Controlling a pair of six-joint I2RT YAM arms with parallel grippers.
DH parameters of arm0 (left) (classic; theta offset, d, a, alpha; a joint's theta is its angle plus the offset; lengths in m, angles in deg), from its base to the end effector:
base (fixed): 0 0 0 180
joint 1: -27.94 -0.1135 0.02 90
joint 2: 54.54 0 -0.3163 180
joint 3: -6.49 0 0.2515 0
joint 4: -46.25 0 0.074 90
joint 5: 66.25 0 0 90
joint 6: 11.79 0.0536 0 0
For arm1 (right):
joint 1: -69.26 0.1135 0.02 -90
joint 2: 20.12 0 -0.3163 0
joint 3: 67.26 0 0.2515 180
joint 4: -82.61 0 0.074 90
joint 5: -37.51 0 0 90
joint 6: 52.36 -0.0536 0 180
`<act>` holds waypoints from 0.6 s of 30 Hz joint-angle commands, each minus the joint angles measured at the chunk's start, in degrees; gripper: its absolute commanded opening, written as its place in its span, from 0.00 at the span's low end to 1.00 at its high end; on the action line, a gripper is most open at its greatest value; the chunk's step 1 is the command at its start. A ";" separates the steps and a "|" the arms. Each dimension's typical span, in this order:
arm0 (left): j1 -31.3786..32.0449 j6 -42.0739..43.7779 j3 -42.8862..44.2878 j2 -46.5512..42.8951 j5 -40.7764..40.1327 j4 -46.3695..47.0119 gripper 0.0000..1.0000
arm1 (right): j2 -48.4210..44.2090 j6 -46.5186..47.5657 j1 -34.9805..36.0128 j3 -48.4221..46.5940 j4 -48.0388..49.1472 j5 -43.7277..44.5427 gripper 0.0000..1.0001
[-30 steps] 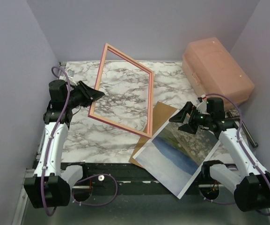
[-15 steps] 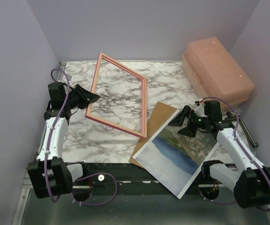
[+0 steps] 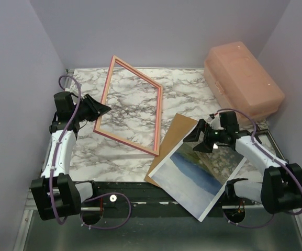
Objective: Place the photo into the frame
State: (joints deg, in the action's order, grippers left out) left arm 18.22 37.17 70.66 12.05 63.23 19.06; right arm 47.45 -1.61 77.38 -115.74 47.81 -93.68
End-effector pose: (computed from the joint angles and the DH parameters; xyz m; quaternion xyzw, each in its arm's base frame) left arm 0.2481 0.0079 0.3361 -0.1952 0.8078 -0.4089 0.3770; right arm 0.1973 0.0638 0.2312 0.1338 0.8866 0.4228 0.1313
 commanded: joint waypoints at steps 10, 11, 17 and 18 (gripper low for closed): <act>-1.12 1.56 -5.40 1.61 -4.82 5.43 0.00 | 24.66 -8.37 19.78 -10.86 18.06 7.94 0.73; -1.12 1.78 -5.51 1.69 -4.91 5.39 0.00 | 26.29 -8.31 20.01 -11.71 18.27 8.44 0.71; -1.44 2.53 -7.50 0.90 -6.56 5.74 0.00 | 33.51 -7.85 21.01 -16.43 18.52 10.29 0.66; -1.45 2.61 -7.77 0.83 -6.85 5.73 0.00 | 34.58 -7.73 21.25 -16.77 18.53 10.63 0.64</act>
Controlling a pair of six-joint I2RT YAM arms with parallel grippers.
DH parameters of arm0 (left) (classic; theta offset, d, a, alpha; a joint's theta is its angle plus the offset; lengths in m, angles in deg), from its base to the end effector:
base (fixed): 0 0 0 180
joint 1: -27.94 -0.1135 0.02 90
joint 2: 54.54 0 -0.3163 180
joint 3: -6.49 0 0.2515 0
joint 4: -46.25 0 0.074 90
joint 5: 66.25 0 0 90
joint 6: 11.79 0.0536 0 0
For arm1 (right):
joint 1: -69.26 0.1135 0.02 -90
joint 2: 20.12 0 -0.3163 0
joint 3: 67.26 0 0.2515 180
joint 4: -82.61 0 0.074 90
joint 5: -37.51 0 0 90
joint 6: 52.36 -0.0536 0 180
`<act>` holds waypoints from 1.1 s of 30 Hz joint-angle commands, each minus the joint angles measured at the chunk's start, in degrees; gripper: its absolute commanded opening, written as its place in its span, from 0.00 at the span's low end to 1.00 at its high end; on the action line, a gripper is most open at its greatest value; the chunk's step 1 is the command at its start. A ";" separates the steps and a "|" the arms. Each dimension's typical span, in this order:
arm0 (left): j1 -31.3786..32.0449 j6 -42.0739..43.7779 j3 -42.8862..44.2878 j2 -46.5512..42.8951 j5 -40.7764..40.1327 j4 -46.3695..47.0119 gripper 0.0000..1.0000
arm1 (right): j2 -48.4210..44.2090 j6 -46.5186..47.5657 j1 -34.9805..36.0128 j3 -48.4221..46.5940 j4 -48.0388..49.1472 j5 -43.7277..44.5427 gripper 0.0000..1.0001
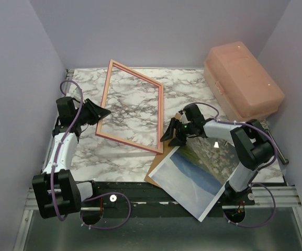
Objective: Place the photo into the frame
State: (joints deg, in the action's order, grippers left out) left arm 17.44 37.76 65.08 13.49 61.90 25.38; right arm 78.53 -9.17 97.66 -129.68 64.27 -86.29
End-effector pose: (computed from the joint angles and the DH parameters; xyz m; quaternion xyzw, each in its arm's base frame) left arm 0.2519 0.0130 0.3070 -0.2058 0.8100 -0.3954 0.3811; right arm 0.2842 0.1875 0.1810 0.0585 0.9139 0.3970 0.0617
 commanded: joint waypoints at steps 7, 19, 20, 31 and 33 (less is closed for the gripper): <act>-1.06 2.51 -0.89 -0.02 -6.15 -2.33 0.00 | 8.83 -0.69 3.00 -4.72 3.44 3.70 0.49; -1.19 6.35 6.94 3.64 -7.21 -13.43 0.34 | 13.32 1.86 4.27 -7.50 -0.28 9.65 0.08; -1.19 6.83 7.65 4.28 -7.25 -14.60 0.40 | 13.47 1.96 4.36 -7.85 -0.70 10.24 0.05; -1.28 15.49 13.97 8.74 -13.82 -25.71 0.79 | 16.44 3.10 4.60 -14.07 -6.96 14.19 0.00; -1.29 17.17 14.75 9.05 -17.21 -27.62 0.84 | 16.91 3.03 4.64 -14.36 -7.54 14.54 0.00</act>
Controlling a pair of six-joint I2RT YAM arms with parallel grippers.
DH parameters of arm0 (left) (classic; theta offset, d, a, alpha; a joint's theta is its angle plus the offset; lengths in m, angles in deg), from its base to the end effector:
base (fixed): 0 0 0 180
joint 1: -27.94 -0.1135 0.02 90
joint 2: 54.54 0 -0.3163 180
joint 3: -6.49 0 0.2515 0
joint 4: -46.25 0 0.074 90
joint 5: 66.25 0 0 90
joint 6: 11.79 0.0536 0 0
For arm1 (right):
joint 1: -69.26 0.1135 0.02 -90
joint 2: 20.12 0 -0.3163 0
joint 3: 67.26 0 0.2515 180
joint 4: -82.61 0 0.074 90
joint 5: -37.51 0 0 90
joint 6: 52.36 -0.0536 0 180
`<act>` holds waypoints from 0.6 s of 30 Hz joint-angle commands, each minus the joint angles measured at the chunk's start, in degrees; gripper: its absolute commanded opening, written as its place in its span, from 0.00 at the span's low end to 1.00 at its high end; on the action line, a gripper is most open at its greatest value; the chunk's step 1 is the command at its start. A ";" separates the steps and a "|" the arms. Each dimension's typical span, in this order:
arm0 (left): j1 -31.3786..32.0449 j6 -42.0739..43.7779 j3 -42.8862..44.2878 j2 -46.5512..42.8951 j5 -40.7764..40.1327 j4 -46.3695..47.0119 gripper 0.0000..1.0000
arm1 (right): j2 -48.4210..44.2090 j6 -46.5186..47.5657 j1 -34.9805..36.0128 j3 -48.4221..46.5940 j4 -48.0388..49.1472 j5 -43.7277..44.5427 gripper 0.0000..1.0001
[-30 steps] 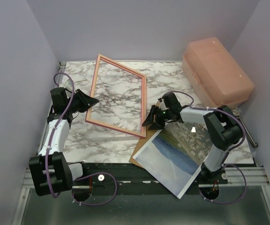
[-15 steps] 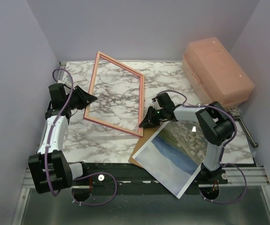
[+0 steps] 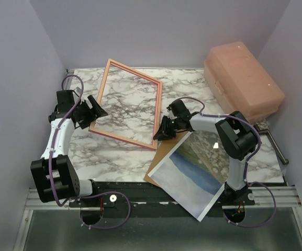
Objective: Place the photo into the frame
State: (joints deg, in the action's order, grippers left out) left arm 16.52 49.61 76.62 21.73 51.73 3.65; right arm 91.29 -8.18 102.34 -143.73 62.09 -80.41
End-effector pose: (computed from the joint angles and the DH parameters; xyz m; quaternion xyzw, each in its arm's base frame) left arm 0.2745 0.0298 0.3027 -0.2307 0.8824 -0.2748 0.3043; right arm 0.3302 0.2451 0.1640 0.0316 0.9289 0.3609 0.0761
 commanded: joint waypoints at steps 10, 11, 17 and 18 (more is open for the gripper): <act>-0.59 6.36 2.24 -5.13 -20.91 -9.05 0.96 | 4.98 3.37 0.12 -4.03 -8.76 10.77 0.00; -0.57 6.45 1.99 -6.01 -22.00 -9.13 0.97 | 5.16 3.88 0.13 -4.87 -9.71 11.39 0.00; -0.60 6.63 1.44 -8.97 -25.96 -9.50 0.99 | 6.90 6.11 0.12 -9.02 -13.80 13.90 0.00; -0.56 6.58 1.28 -9.26 -25.80 -9.24 0.99 | 7.18 6.32 0.14 -9.49 -14.39 14.54 0.00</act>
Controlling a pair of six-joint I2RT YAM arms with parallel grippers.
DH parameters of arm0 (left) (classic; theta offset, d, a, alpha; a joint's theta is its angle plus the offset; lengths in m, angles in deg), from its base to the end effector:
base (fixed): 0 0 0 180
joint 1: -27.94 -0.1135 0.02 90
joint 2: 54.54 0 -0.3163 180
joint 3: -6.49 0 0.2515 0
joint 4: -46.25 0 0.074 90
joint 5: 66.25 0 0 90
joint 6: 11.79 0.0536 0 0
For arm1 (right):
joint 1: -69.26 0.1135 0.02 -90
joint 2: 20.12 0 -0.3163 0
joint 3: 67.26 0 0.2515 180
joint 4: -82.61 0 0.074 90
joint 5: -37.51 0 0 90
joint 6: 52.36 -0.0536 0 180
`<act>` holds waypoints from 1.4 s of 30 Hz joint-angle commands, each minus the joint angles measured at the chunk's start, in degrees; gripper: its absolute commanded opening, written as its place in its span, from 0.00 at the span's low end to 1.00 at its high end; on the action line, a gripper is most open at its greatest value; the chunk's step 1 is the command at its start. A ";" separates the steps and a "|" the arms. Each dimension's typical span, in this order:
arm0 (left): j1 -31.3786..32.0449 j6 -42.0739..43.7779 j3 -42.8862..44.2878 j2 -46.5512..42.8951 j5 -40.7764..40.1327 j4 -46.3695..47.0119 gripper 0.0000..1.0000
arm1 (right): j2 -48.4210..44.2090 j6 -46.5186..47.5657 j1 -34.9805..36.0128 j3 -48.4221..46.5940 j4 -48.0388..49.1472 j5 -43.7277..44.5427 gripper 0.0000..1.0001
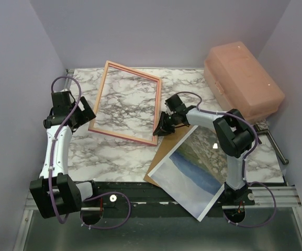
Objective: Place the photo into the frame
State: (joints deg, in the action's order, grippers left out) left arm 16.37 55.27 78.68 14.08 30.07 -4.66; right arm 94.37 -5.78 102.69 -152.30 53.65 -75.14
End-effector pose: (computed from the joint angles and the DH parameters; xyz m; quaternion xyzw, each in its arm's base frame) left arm 0.2382 0.0427 0.3301 -0.2567 0.8942 -0.0871 0.3563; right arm 0.3515 0.2568 0.1725 0.0289 0.9446 0.3139 0.0917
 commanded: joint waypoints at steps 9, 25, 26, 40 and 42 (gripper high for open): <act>-0.44 0.97 -0.75 -0.45 -1.07 -0.59 0.99 | 5.41 6.04 -0.12 -4.11 -8.76 11.94 0.04; -0.41 0.79 -1.00 0.61 1.52 -0.56 0.99 | 4.54 7.24 0.90 -6.38 -12.05 14.47 0.18; -0.42 0.79 -1.00 0.64 1.27 -0.65 0.98 | 4.14 7.09 0.92 -6.12 -11.80 14.35 0.21; -0.04 -0.58 -5.16 -3.49 13.09 6.28 0.99 | -2.34 5.51 0.93 -6.50 -11.74 9.50 0.49; 1.08 -1.58 -7.20 -4.77 17.71 9.82 0.98 | -4.44 5.28 0.91 -5.90 -11.74 8.97 0.51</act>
State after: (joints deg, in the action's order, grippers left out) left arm 16.41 55.44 74.88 12.82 36.21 -2.16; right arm 94.88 -0.42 103.67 -159.60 44.36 -66.42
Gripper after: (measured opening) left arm 0.984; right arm 0.496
